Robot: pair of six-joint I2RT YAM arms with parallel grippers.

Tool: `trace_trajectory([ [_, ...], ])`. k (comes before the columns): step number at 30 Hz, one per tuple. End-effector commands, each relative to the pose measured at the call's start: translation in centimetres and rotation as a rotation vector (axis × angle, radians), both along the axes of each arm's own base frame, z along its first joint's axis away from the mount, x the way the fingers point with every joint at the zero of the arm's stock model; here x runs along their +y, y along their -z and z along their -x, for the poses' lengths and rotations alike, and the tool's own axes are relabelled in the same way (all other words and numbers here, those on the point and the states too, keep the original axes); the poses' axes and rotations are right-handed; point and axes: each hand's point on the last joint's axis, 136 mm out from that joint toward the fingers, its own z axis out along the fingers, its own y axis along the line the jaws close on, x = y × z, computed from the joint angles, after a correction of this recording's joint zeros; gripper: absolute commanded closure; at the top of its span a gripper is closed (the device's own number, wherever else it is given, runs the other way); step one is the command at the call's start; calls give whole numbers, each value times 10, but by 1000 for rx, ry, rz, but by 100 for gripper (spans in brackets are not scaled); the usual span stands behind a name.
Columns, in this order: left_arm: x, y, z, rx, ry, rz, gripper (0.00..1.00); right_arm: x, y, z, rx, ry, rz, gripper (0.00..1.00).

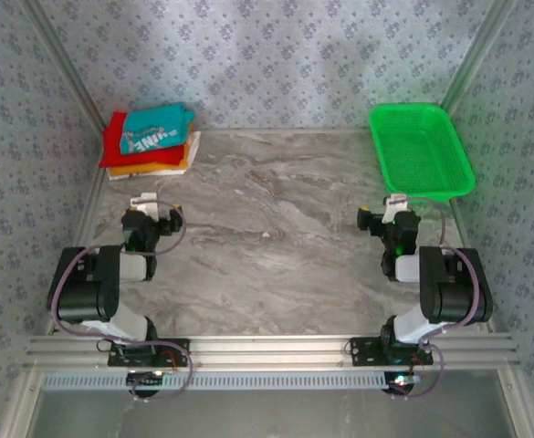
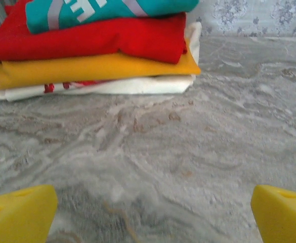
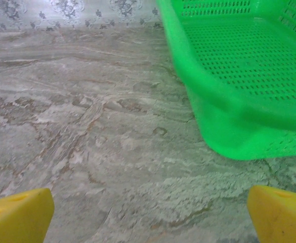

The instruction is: Fold and stack the t-shirts

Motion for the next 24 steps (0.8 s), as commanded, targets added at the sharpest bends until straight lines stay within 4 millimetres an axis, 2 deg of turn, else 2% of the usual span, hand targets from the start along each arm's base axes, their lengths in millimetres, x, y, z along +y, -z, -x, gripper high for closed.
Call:
trace_trajectory([
  [1,5,11,-2,70,-12,15,2,2,7,-4,51,4,-5,0],
  [24,7,10,-2,70,-35,0,2,3,6,-5,49,15,25,0],
])
